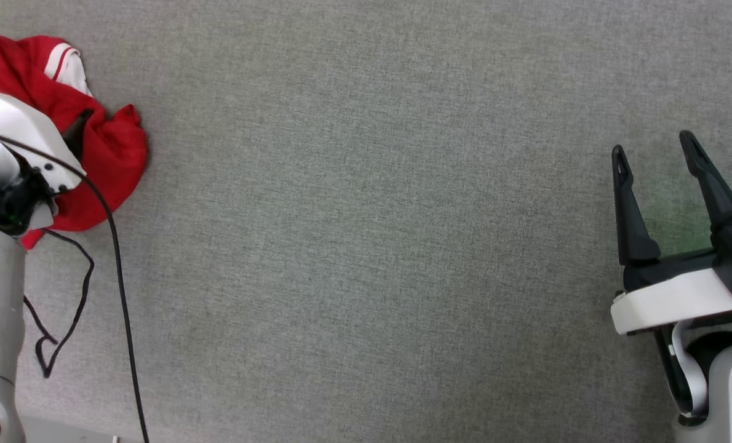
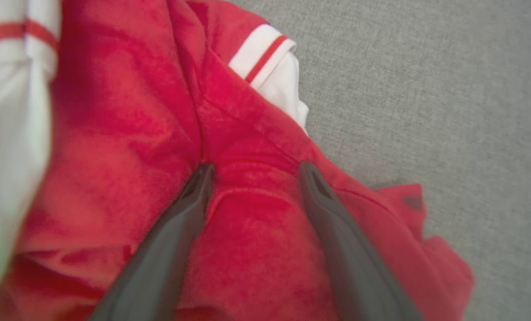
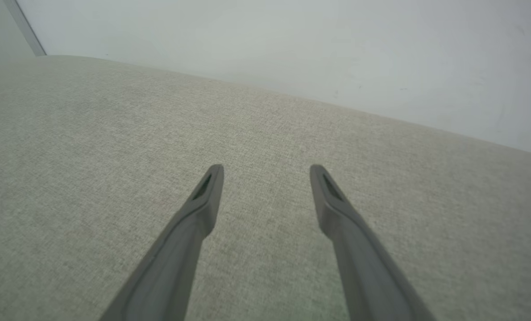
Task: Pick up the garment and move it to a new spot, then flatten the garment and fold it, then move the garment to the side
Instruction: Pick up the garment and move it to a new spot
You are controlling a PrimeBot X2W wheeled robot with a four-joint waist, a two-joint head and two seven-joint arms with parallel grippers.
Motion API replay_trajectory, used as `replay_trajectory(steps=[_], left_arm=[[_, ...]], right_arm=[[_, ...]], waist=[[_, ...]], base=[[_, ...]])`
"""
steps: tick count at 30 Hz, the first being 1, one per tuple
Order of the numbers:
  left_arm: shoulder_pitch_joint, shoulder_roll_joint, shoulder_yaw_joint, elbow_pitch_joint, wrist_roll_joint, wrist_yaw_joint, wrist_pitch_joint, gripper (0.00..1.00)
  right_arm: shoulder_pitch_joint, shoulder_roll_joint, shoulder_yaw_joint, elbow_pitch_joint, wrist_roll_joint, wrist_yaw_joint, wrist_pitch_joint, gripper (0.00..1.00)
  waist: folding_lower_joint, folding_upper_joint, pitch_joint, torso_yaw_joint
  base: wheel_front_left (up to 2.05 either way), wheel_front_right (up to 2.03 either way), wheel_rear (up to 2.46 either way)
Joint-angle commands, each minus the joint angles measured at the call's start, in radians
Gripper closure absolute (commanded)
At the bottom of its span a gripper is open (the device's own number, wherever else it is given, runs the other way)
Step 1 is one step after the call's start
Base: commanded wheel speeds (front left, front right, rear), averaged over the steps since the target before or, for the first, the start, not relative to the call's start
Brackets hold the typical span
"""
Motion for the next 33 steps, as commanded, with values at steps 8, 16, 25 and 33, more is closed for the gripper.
replay_trajectory(steps=[8, 16, 25, 33], left_arm=[[0.036, -0.034, -0.032, 0.098, -0.04, 0.001, 0.048, 1.0], [0.002, -0.004, -0.047, 0.078, -0.001, 0.004, -0.166, 1.0], [0.018, -0.022, -0.076, 0.033, 0.074, 0.019, -0.519, 1.0], [0.063, -0.06, -0.091, -0.051, 0.113, 0.051, -0.672, 1.0]], right_arm=[[-0.03, 0.0, 0.001, 0.012, 0.012, -0.001, -0.009, 0.0], [0.008, 0.0, -0.012, 0.052, 0.033, -0.001, -0.031, 0.0], [0.059, 0.0, -0.03, 0.098, 0.081, -0.001, -0.052, 0.0], [0.117, 0.0, -0.062, 0.122, 0.118, -0.001, -0.07, 0.0]], waist=[[0.0, 0.0, -0.004, -0.009], [0.0, 0.0, -0.117, -0.005], [0.0, 0.0, -0.286, -0.007], [0.0, 0.0, -0.407, -0.046]], base=[[0.0, 0.0, 0.0], [0.0, 0.0, 0.0], [0.0, 0.0, 0.0], [0.0, 0.0, 0.0]])
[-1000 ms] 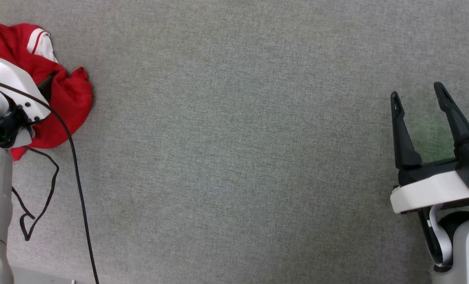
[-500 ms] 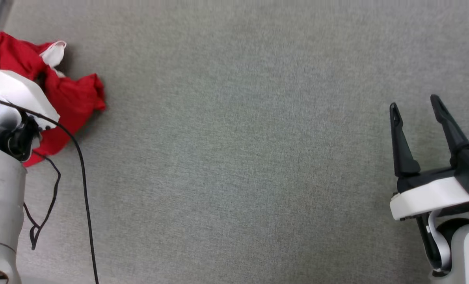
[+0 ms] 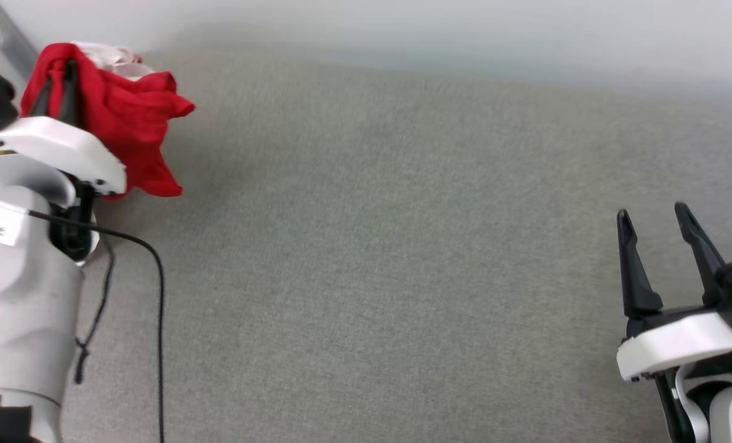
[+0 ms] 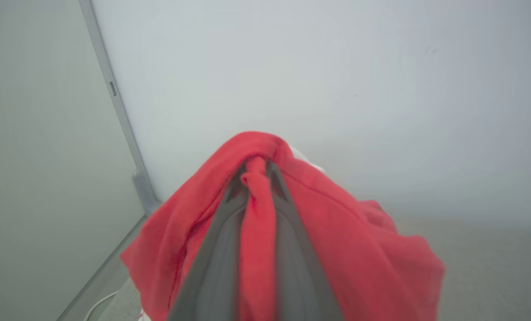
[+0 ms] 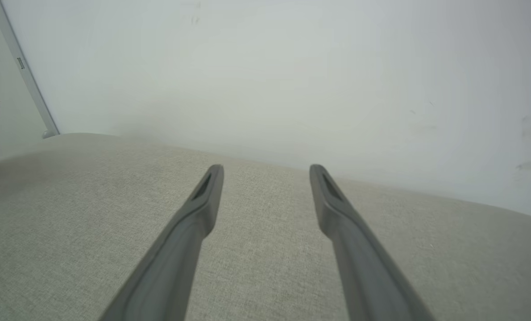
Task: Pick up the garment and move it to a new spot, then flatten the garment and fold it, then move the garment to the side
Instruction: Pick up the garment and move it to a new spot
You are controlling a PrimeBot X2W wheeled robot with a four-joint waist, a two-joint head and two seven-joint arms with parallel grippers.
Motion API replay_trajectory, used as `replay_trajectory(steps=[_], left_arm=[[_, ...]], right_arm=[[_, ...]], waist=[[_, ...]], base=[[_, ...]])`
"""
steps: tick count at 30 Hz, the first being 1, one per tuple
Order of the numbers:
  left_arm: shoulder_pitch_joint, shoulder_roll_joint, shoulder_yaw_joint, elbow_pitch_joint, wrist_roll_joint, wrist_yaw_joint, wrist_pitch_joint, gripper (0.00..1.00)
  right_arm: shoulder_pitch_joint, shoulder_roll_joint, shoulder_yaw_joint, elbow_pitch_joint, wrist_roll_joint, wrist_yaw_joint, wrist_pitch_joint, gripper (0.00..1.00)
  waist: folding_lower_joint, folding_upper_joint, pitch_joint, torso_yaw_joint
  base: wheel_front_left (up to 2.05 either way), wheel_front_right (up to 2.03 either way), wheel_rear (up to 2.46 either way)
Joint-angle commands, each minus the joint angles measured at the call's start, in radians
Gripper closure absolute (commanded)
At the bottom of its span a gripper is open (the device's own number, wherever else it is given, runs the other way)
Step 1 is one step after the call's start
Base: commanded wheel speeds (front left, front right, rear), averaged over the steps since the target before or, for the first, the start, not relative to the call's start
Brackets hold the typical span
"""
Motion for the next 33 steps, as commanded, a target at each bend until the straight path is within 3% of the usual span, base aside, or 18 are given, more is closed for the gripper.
replay_trajectory(steps=[1, 10, 18, 25, 33], left_arm=[[0.026, -0.02, -0.003, -0.036, 0.005, 0.008, -0.013, 1.0], [0.126, -0.103, -0.038, -0.214, 0.038, 0.033, -0.024, 1.0], [0.257, -0.199, -0.143, -0.361, 0.039, 0.014, 0.026, 1.0], [0.359, -0.284, -0.29, -0.451, 0.042, -0.012, 0.121, 1.0], [0.455, -0.311, -0.558, -0.488, 0.083, -0.043, 0.212, 1.0]], right_arm=[[0.022, 0.001, -0.008, 0.002, 0.012, -0.001, -0.005, 0.0], [0.069, 0.001, -0.017, 0.0, 0.036, -0.001, -0.006, 0.0], [0.088, 0.001, -0.018, 0.001, 0.057, -0.001, -0.011, 0.0], [0.075, 0.001, -0.02, 0.005, 0.079, -0.001, -0.021, 0.0], [0.056, 0.001, -0.026, 0.02, 0.091, -0.001, -0.041, 0.0]], waist=[[0.0001, 0.0, -0.053, -0.03], [0.0001, 0.0, -0.114, -0.101], [0.0001, 0.0, -0.13, -0.207], [0.0001, 0.0, -0.088, -0.286], [0.0001, 0.0, -0.023, -0.318]], base=[[0.0, 0.0, 0.0], [0.0, 0.0, 0.0], [0.0, 0.0, 0.0], [0.0, 0.0, 0.0], [0.0, 0.0, 0.0]])
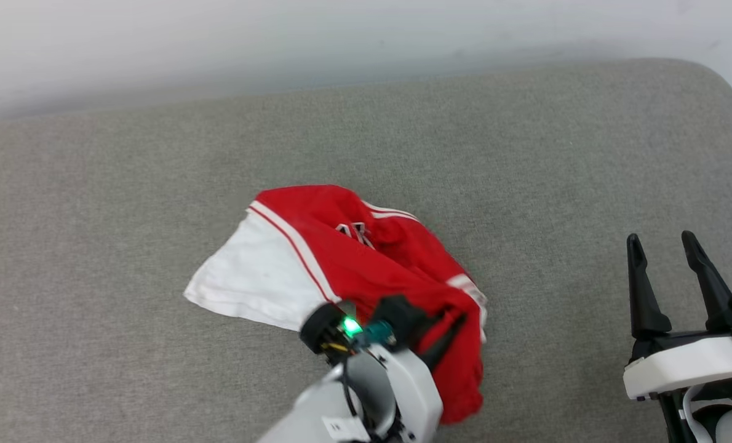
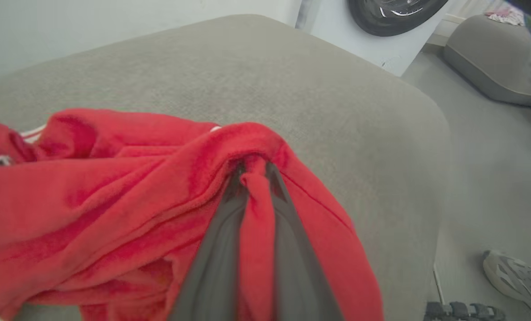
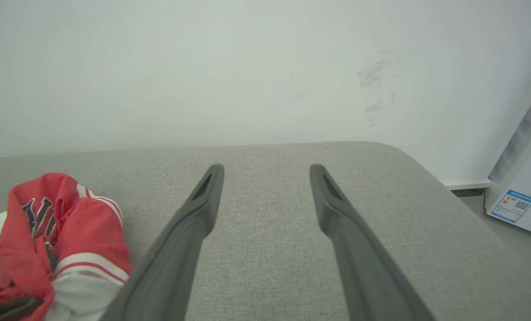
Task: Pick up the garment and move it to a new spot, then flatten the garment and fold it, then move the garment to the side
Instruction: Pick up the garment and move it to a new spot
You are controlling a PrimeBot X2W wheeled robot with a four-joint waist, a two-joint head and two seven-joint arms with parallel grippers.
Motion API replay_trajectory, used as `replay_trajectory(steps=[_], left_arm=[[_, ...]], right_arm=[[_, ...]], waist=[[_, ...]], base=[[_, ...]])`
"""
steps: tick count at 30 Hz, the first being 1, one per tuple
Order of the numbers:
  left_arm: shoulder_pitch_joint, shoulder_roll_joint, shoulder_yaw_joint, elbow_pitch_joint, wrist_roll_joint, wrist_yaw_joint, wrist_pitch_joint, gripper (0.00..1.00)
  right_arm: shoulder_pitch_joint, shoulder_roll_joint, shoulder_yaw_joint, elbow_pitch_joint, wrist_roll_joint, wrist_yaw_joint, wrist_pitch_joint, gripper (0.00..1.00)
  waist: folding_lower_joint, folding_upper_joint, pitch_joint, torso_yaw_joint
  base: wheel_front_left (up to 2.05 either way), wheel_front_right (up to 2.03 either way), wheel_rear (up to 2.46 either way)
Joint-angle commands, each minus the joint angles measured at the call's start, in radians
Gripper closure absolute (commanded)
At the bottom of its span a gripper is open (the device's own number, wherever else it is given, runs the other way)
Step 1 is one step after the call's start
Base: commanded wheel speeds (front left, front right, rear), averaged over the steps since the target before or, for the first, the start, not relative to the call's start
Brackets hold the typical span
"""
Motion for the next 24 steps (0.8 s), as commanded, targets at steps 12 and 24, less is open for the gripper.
replay_trajectory(steps=[12, 24], left_arm=[[0.051, -0.005, -0.174, -0.019, -0.027, -0.006, -0.017, 0.0], [0.099, 0.012, -0.042, -0.095, -0.055, 0.12, -0.198, 0.0]], right_arm=[[-0.028, 0.001, 0.002, 0.03, -0.01, 0.0, -0.016, 0.0], [0.032, 0.001, 0.003, 0.009, -0.026, 0.0, 0.028, 0.0]], waist=[[0.0, 0.0, 0.01, 0.026], [0.0, 0.0, -0.095, 0.074]], base=[[0.0, 0.0, 0.0], [0.0, 0.0, 0.0]])
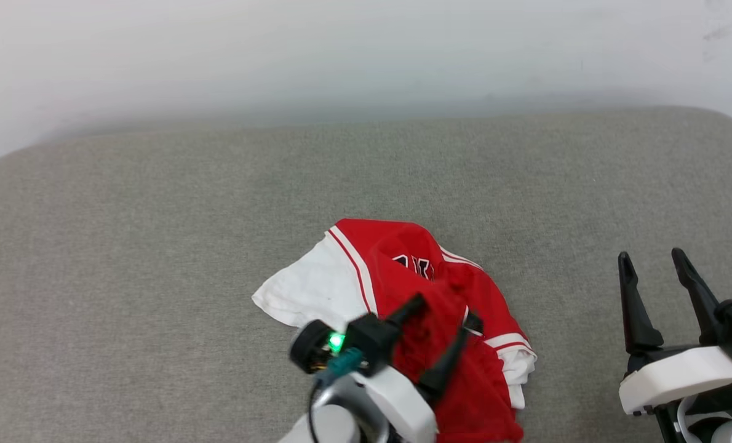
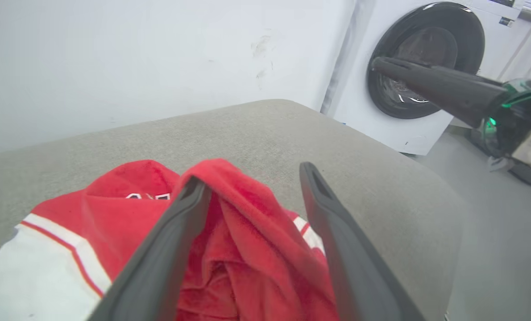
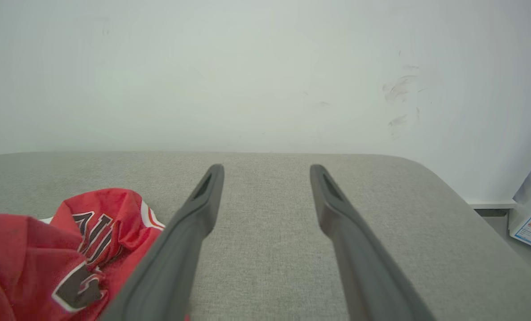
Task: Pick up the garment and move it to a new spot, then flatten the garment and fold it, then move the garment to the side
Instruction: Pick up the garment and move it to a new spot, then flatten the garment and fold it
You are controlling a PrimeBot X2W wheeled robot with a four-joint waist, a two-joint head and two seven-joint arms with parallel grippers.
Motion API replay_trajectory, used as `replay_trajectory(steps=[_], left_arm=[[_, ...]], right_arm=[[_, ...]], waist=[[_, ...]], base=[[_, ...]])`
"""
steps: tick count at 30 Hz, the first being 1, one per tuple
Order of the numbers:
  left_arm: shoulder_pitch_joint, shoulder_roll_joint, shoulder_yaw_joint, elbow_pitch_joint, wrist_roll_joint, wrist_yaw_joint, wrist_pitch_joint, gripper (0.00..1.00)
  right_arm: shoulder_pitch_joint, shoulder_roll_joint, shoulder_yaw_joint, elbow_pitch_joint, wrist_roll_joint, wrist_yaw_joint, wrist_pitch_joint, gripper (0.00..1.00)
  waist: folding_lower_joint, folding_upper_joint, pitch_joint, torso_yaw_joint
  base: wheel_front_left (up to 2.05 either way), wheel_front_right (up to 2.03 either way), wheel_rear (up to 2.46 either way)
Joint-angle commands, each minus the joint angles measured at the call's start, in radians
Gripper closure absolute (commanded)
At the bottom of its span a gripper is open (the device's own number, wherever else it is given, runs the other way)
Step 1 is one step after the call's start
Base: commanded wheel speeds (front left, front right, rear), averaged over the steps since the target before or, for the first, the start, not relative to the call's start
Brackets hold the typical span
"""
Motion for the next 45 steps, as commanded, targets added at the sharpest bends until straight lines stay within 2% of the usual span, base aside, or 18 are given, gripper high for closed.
replay_trajectory(steps=[1, 2, 3, 11, 16, 26, 37, 41, 45], left_arm=[[0.022, 0.014, 0.026, -0.01, -0.008, 0.019, -0.013, 0.0], [0.026, 0.019, 0.045, -0.017, -0.012, 0.033, -0.021, 0.0], [0.042, 0.04, 0.103, -0.035, -0.021, 0.071, -0.033, 0.0], [0.111, 0.11, 0.252, -0.076, -0.039, 0.161, -0.044, 0.0], [0.169, 0.165, 0.318, -0.107, -0.045, 0.201, -0.045, 0.0], [0.261, 0.26, 0.387, -0.17, -0.067, 0.242, -0.035, 0.0], [0.274, 0.282, 0.392, -0.222, -0.067, 0.26, -0.015, 0.0], [0.269, 0.28, 0.385, -0.227, -0.065, 0.259, -0.013, 0.0], [0.253, 0.273, 0.371, -0.226, -0.063, 0.248, -0.012, 0.0]], right_arm=[[0.017, 0.001, -0.001, -0.009, 0.0, -0.001, 0.006, 0.0], [0.021, 0.001, -0.001, -0.013, 0.001, -0.001, 0.009, 0.0], [0.036, 0.001, -0.003, -0.022, 0.004, -0.001, 0.018, 0.0], [0.07, 0.001, -0.002, -0.035, 0.007, -0.001, 0.037, 0.0], [0.087, 0.001, 0.001, -0.046, 0.011, -0.001, 0.044, 0.0], [0.111, 0.001, 0.004, -0.054, 0.018, -0.001, 0.051, 0.0], [0.122, 0.001, 0.004, -0.043, 0.04, -0.001, 0.067, 0.0], [0.128, 0.001, -0.006, -0.021, 0.074, -0.001, 0.103, 0.0], [0.146, 0.001, -0.001, 0.014, 0.098, -0.001, 0.236, 0.0]], waist=[[0.0, -0.0001, -0.019, 0.01], [0.0, -0.0001, -0.024, 0.013], [0.0, -0.0001, -0.039, 0.019], [0.0, -0.0001, -0.08, 0.031], [0.0, -0.0001, -0.096, 0.033], [0.0, -0.0001, -0.121, 0.038], [0.0, -0.0001, -0.126, 0.038], [0.0, -0.0001, -0.122, 0.043], [0.0, -0.0001, -0.112, 0.067]], base=[[0.0, 0.0, 0.0], [0.0, 0.0, 0.0], [0.0, 0.0, 0.0], [0.0, 0.0, 0.0], [0.0, 0.0, 0.0], [0.0, 0.0, 0.0], [0.0, 0.0, 0.0], [0.0, 0.0, 0.0], [0.0, 0.0, 0.0]])
